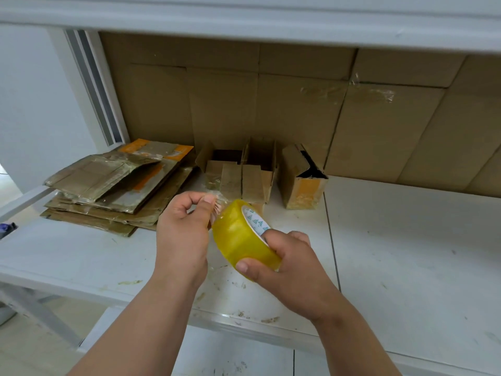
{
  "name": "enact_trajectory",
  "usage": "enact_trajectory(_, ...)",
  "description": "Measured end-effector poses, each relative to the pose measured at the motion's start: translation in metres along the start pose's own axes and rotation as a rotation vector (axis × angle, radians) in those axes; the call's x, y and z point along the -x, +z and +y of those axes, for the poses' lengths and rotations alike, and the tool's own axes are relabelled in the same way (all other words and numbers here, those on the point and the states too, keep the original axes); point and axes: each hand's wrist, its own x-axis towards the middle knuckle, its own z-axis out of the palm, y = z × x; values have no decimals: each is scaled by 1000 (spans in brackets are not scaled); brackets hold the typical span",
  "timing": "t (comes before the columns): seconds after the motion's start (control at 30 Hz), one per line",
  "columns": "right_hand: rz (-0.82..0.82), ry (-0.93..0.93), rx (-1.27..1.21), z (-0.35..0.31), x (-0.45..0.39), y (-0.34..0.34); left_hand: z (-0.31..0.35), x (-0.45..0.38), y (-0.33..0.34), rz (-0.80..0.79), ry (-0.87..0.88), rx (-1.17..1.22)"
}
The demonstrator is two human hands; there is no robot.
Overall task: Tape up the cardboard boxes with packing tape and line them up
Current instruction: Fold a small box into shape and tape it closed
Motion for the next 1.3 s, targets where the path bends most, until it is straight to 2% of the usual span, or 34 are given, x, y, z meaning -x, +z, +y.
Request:
enact_trajectory(0.3, 70, -23, 165, -2, -5, -28, 18, 9, 11, 52, -36, 236)
enact_trajectory(0.4, 143, 7, -47, 2, -8, -41, 24, 4, 9, 43, -62, 261)
enact_trajectory(0.5, -61, -63, -426, 10, -10, -59, 27, -8, 5, 107, -194, 387)
enact_trajectory(0.6, -154, -131, -591, 18, -14, -71, 27, -17, 4, 150, -295, 470)
enact_trajectory(0.67, -102, -110, -561, 21, -20, -74, 25, -20, 6, 182, -324, 491)
enact_trajectory(0.87, 83, -12, -214, 22, -30, -86, 18, -37, 10, 287, -377, 522)
enact_trajectory(0.97, 147, 26, -192, 28, -35, -93, 13, -43, 11, 276, -372, 508)
enact_trajectory(1.13, 101, 78, -193, 39, -61, -102, 3, -40, 16, 332, -359, 474)
enact_trajectory(1.3, 15, 77, -200, 51, -93, -114, -4, -32, 29, 453, -362, 458)
